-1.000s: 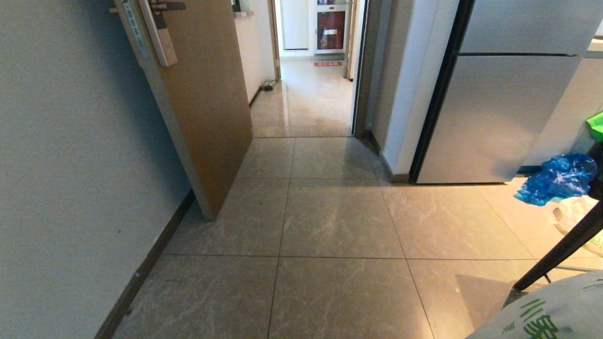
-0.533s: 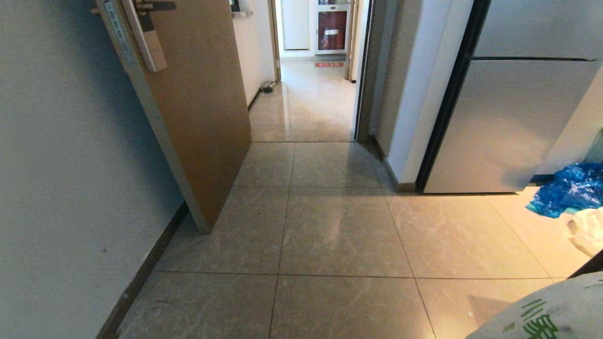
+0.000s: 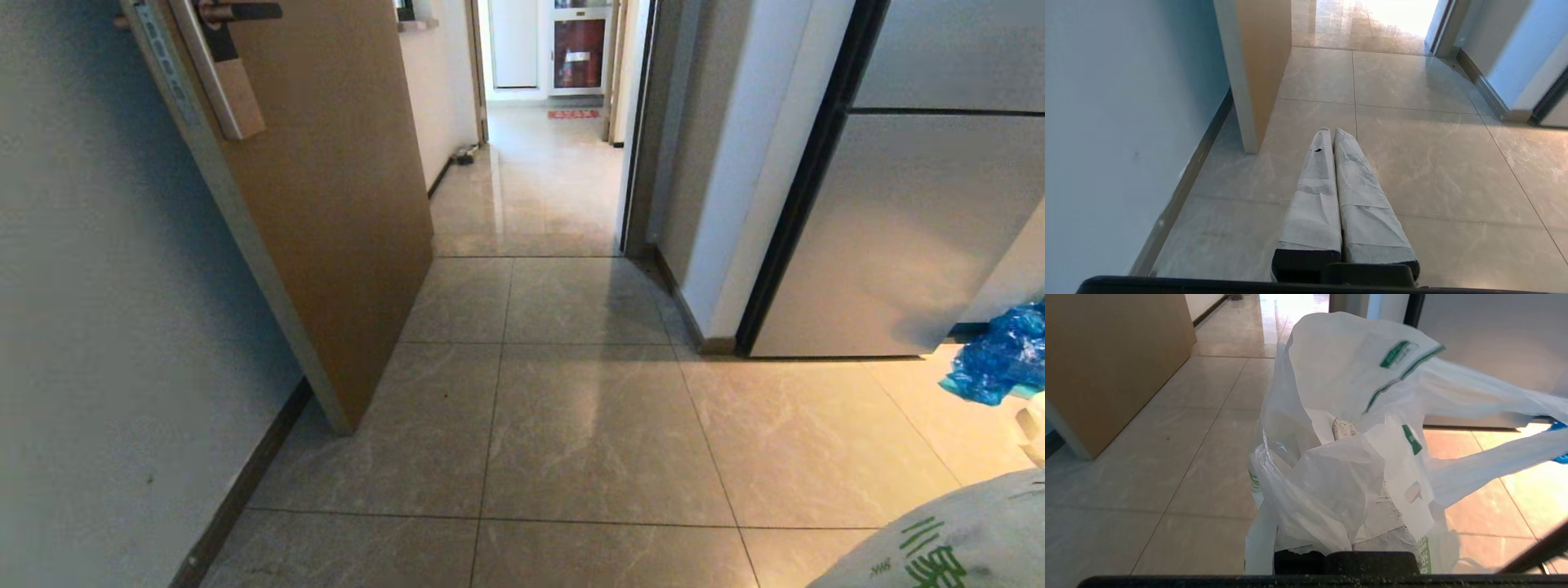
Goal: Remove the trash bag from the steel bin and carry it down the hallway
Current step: Put the trash bag at the door
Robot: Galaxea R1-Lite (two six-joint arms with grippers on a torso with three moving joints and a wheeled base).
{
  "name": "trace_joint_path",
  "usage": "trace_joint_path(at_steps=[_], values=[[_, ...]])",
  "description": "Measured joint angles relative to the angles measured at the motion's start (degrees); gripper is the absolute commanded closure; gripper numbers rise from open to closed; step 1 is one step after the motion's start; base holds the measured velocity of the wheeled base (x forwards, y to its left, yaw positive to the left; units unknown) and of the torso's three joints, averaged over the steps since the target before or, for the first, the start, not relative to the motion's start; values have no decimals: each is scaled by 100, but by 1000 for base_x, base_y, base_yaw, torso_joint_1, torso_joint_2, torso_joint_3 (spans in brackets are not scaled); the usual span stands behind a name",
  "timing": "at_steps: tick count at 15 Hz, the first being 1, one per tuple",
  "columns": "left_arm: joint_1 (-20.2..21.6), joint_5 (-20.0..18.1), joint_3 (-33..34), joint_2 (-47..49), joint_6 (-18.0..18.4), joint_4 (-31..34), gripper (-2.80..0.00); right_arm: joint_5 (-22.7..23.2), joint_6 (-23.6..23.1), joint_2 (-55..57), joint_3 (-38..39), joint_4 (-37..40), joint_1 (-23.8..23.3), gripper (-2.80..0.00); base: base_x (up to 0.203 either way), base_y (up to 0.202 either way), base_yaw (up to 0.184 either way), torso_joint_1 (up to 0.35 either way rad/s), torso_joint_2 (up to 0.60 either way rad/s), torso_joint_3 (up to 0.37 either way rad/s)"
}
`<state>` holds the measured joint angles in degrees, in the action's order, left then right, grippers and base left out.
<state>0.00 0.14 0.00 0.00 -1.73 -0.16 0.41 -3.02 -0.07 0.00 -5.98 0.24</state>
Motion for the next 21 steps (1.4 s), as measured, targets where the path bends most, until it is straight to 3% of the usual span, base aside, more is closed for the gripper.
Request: trace_joint_path(at_steps=[21], values=[[0,2,0,0,-9,-2,0,0,0,0,0,1,6,0,193,0,1,2,3,3]])
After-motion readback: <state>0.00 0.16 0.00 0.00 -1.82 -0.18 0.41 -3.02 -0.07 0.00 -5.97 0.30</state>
